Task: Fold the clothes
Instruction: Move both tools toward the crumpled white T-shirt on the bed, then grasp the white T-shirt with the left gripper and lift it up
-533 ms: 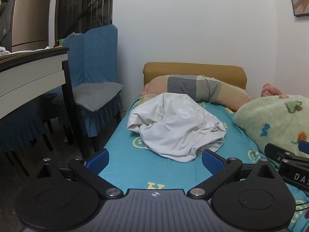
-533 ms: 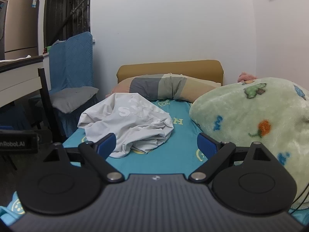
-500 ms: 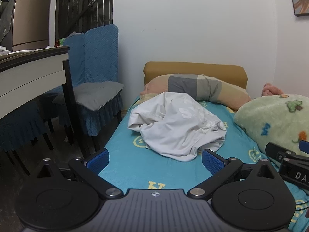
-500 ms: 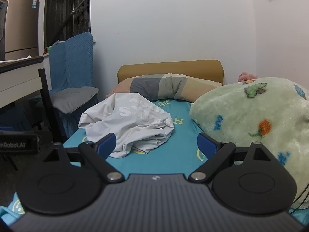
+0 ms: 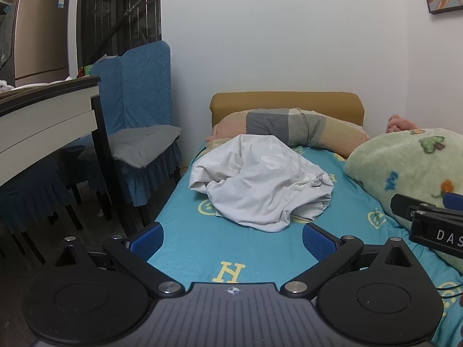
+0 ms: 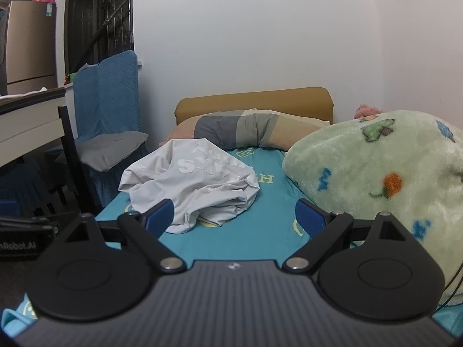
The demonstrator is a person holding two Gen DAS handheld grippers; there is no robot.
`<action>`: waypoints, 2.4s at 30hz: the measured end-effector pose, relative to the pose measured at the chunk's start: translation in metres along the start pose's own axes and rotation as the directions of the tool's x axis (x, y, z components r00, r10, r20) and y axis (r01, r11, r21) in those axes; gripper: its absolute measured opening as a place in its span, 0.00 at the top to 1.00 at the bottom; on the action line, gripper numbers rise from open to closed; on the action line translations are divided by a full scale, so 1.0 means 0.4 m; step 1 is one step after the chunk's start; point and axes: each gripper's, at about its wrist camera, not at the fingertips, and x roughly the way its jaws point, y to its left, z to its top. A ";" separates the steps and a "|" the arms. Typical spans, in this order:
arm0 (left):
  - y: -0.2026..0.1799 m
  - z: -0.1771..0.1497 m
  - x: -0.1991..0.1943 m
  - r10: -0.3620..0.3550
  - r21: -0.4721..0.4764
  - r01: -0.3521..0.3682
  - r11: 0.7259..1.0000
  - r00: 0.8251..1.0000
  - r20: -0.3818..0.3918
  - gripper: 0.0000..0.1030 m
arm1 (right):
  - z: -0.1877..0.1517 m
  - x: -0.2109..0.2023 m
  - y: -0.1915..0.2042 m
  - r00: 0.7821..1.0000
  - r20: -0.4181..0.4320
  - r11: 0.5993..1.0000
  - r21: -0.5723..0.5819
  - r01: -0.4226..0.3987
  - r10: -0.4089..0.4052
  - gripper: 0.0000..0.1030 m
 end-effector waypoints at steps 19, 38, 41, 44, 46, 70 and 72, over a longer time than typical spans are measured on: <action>-0.018 -0.023 0.064 -0.053 0.035 0.053 0.998 0.998 -0.020 0.00 | -0.001 -0.007 -0.009 0.999 0.002 0.999 0.006 0.036 -0.036 0.10; -0.179 -0.086 0.698 -0.165 0.280 0.213 0.936 0.969 -0.185 0.23 | -0.106 0.244 -0.132 0.984 -0.157 0.988 0.112 0.107 -0.089 0.10; -0.169 -0.076 0.727 -0.173 0.309 0.208 0.928 0.975 -0.136 0.71 | -0.135 0.291 -0.144 0.983 -0.165 0.988 0.113 0.103 -0.083 0.10; -0.138 -0.051 0.714 -0.203 0.292 0.225 0.930 0.974 -0.102 0.88 | -0.162 0.333 -0.150 0.984 -0.163 0.990 0.111 0.092 -0.073 0.10; -0.105 -0.018 0.676 -0.239 0.260 0.251 0.932 0.968 -0.078 0.91 | -0.172 0.353 -0.127 0.988 -0.142 0.994 0.083 0.069 -0.057 0.10; 0.185 0.098 -0.009 -0.395 -0.146 0.442 0.885 0.879 0.267 0.96 | -0.151 0.196 0.105 0.959 -0.152 0.957 -0.136 -0.258 0.237 0.10; 0.225 0.093 -0.037 -0.394 -0.177 0.455 0.873 0.871 0.294 0.96 | -0.147 0.184 0.141 0.954 -0.194 0.952 -0.161 -0.262 0.229 0.11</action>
